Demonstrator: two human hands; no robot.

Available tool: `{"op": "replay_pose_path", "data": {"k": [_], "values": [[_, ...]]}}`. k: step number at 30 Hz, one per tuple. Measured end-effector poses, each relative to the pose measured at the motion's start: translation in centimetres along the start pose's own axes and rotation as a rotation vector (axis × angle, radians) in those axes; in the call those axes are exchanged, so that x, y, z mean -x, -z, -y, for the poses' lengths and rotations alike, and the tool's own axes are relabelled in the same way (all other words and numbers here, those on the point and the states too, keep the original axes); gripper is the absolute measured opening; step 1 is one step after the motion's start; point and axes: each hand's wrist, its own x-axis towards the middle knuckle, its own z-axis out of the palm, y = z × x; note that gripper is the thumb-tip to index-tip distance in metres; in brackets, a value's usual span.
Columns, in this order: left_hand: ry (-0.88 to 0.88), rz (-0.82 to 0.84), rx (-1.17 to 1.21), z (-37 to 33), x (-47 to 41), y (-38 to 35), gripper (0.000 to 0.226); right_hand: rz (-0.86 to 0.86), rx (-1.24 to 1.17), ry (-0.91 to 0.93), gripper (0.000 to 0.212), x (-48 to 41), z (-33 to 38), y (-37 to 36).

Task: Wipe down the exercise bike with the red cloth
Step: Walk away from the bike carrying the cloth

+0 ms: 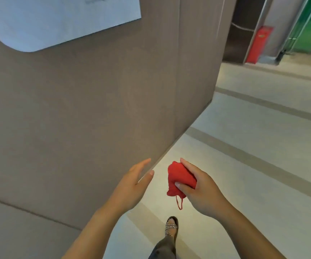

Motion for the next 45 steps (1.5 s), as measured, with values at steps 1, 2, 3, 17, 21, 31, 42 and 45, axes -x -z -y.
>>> {"op": "replay_pose_path", "data": {"k": [1, 2, 3, 17, 21, 31, 42, 45], "values": [[-0.028, 0.027, 0.0, -0.7, -2.3, -0.7, 0.053, -0.04, 0.006, -0.022, 0.062, -1.1, -0.7, 1.3], [-0.056, 0.05, 0.001, -1.4, -4.7, -1.3, 0.049, -0.082, 0.013, -0.042, 0.065, -2.3, -1.4, 2.6], [-0.084, 0.068, 0.003, -2.2, -7.2, -1.9, 0.047, -0.122, 0.018, -0.055, 0.066, -3.6, -2.0, 4.0], [-0.493, 0.403, -0.204, -19.9, -36.5, -14.9, 0.047, -0.597, -0.117, -0.241, 0.066, -17.0, -9.9, 26.6], [-0.607, 0.545, -0.25, -25.2, -40.7, -21.6, 0.045, -0.734, -0.155, -0.312, 0.065, -16.7, -13.6, 32.8], [-0.766, 0.763, -0.376, -42.0, -51.7, -43.9, 0.046, -0.965, -0.165, -0.444, 0.064, -17.0, -26.1, 55.5], [-0.828, 0.797, -0.313, -62.8, -63.1, -64.2, 0.043, -1.105, -0.151, -0.454, 0.062, -18.7, -36.1, 82.6], [-0.851, 0.829, -0.3, -68.3, -66.8, -70.7, 0.044, -1.169, -0.146, -0.453, 0.062, -19.5, -39.3, 90.5]]}}
